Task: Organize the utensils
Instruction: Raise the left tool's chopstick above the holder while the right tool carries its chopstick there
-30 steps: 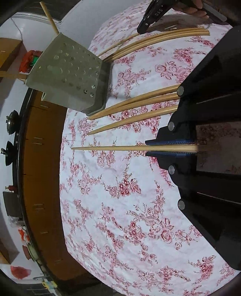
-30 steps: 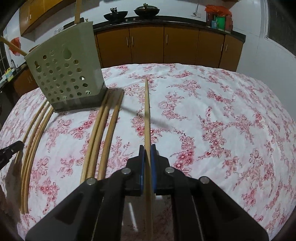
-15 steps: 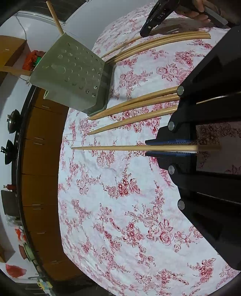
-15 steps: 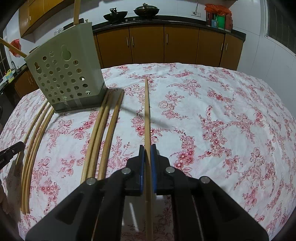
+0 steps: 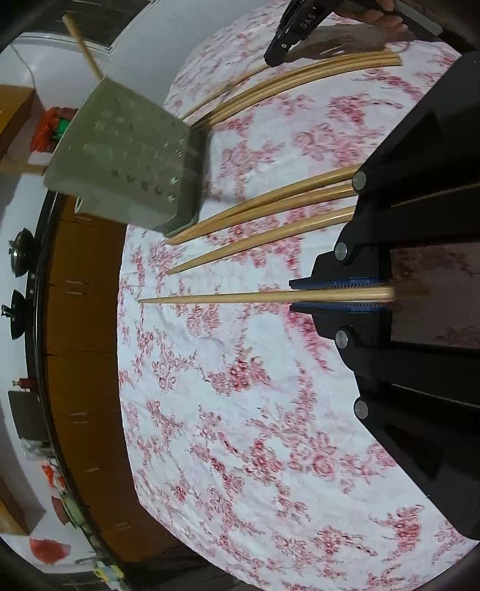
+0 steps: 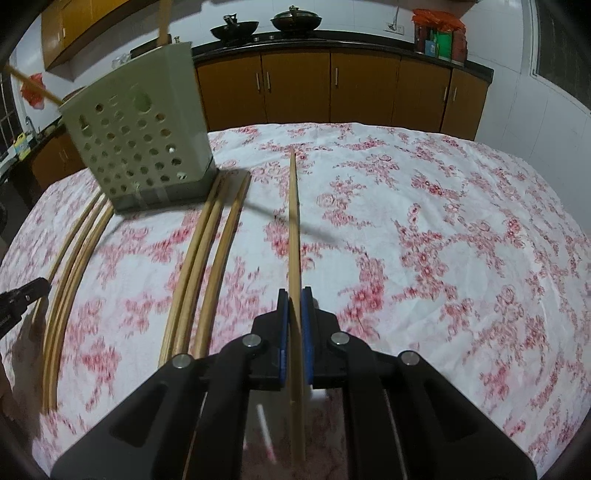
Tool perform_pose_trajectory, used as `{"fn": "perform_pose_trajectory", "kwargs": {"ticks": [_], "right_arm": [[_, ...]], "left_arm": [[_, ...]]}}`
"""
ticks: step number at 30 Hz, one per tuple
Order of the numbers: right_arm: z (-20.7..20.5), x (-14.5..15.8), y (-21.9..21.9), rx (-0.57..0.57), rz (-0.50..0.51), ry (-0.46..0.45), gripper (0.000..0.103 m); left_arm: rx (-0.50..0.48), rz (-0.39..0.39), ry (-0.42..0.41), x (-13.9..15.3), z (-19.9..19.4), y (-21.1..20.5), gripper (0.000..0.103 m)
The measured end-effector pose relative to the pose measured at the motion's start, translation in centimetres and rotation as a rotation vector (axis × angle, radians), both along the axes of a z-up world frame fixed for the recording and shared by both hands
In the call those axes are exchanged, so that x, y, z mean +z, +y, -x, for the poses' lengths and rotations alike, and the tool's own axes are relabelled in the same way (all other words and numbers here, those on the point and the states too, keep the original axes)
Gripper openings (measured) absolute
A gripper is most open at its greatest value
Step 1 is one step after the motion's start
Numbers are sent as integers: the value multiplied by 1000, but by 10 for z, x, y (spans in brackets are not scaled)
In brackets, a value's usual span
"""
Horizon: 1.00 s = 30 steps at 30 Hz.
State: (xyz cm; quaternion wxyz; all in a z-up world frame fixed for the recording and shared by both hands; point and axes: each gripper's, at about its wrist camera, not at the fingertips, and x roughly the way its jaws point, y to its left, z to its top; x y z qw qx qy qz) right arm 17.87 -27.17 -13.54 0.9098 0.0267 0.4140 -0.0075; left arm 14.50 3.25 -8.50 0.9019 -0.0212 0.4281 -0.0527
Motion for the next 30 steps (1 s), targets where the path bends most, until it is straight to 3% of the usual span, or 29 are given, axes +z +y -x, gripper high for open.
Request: {"fn": "perform_pose_trajectory", "kwargs": {"ticks": [7, 10, 20, 30], "right_arm": [[6, 3, -2, -2, -18, 10, 8], [12, 20, -9, -16, -36, -35, 8], [33, 94, -23, -51, -62, -246, 8], [32, 114, -24, -49, -67, -303, 8]], "left_arm": [[-13, -27, 2, 1, 4, 0, 7], [-7, -6, -4, 8, 4, 4, 7], [42, 67, -217, 88, 10, 23, 7], [56, 100, -319, 125, 13, 27, 7]]}}
